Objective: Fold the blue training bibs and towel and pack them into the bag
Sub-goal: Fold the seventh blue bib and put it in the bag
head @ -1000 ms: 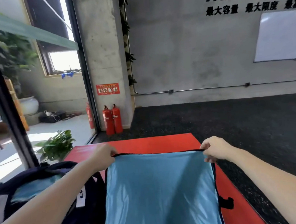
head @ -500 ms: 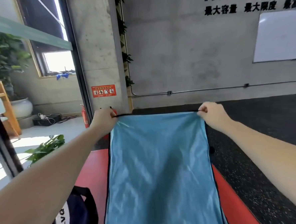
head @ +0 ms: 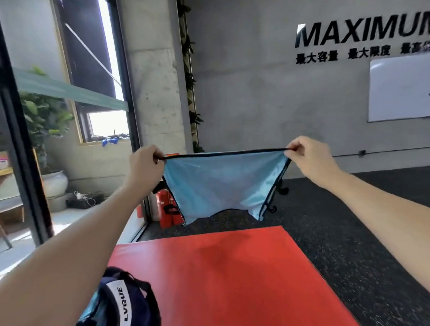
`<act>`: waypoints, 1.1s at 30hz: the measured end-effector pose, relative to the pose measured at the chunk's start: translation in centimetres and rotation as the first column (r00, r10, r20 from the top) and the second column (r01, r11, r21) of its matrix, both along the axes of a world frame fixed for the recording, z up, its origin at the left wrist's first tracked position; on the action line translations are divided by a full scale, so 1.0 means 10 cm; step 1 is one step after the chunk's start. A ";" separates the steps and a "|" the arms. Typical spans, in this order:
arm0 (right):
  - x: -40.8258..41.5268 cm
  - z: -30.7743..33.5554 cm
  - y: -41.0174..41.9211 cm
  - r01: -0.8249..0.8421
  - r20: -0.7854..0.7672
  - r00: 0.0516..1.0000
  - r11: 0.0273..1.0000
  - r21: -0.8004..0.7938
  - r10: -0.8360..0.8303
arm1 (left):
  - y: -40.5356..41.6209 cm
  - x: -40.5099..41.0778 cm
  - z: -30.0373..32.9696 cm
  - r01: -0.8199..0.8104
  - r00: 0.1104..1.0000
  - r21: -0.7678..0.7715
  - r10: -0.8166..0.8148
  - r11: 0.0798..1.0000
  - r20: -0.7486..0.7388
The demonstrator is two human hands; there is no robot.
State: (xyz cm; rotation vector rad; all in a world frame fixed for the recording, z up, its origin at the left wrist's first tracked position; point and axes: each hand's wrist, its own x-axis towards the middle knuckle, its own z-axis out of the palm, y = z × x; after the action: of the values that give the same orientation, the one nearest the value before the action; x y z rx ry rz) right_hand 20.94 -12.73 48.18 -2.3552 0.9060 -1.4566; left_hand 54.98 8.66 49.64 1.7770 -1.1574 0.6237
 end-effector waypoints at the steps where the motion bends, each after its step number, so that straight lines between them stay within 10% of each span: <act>1: -0.05 -0.12 0.10 -0.019 -0.025 1.000 1.000 0.020 0.019 | 0.12 -0.04 -0.14 0.014 1.000 0.014 -0.014 1.000 -0.021; 14: -0.94 -2.23 1.36 0.034 -0.399 0.912 0.952 0.304 0.095 | 1.58 -0.83 -2.39 0.109 0.965 0.382 -0.005 0.918 -0.263; 33: -1.01 -2.42 1.03 0.044 -0.279 0.956 0.904 0.424 0.085 | 1.34 -0.92 -2.62 0.175 0.904 0.278 -0.042 0.944 -0.425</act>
State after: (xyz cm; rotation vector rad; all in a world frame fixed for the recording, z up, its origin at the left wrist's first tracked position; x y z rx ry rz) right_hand 10.87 -2.47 24.01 -2.2557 1.1321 -0.7979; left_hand 45.79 22.07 23.39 1.9668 -1.0855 -0.0193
